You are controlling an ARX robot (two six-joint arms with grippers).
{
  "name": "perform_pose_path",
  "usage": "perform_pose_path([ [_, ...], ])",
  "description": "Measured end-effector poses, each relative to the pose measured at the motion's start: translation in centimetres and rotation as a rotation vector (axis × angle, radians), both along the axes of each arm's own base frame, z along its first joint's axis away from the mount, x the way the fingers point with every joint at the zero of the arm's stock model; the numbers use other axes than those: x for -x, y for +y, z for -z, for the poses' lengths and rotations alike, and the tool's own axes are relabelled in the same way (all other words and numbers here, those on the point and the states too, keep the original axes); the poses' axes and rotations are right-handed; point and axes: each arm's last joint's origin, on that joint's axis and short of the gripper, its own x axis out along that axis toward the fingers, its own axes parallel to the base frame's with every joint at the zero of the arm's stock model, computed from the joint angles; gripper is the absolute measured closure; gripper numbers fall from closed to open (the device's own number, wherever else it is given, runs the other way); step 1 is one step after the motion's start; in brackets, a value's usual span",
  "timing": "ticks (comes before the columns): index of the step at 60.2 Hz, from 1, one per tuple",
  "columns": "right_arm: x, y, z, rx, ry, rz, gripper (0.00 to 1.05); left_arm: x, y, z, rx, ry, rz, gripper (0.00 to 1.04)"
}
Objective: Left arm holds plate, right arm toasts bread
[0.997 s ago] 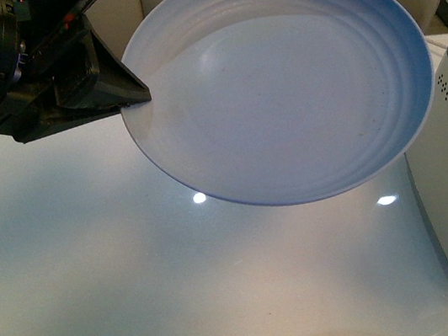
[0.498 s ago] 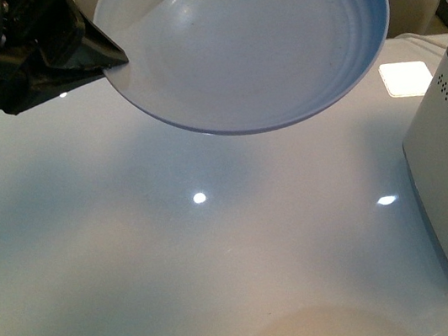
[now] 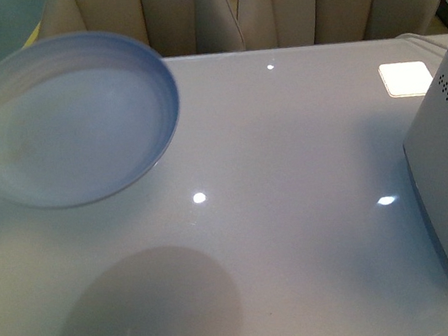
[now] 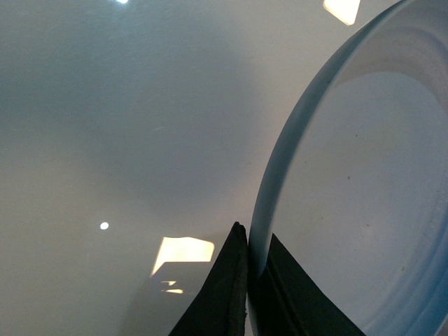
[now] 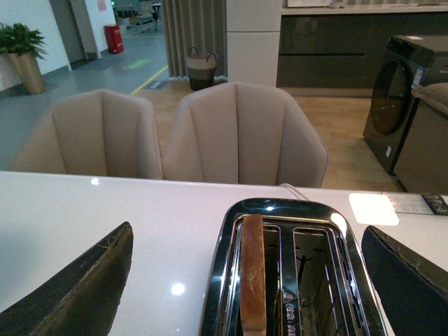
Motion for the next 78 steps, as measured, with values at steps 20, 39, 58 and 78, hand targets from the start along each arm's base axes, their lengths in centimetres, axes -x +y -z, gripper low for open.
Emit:
perform_pose_path([
  [20,0.0,0.0,0.0,0.000,0.000,0.000,0.09,-0.4,3.6,9.2,-0.067,0.057,0.122,1.02],
  [39,0.0,0.0,0.0,0.000,0.000,0.000,0.09,-2.9,5.4,13.8,-0.076,0.091,0.157,1.02],
  [58,0.0,0.0,0.0,0.000,0.000,0.000,0.09,-3.3,5.7,15.0,-0.068,0.105,0.178,1.02],
  [78,0.0,0.0,0.0,0.000,0.000,0.000,0.09,-3.2,5.8,15.1,-0.077,0.108,0.182,0.62],
])
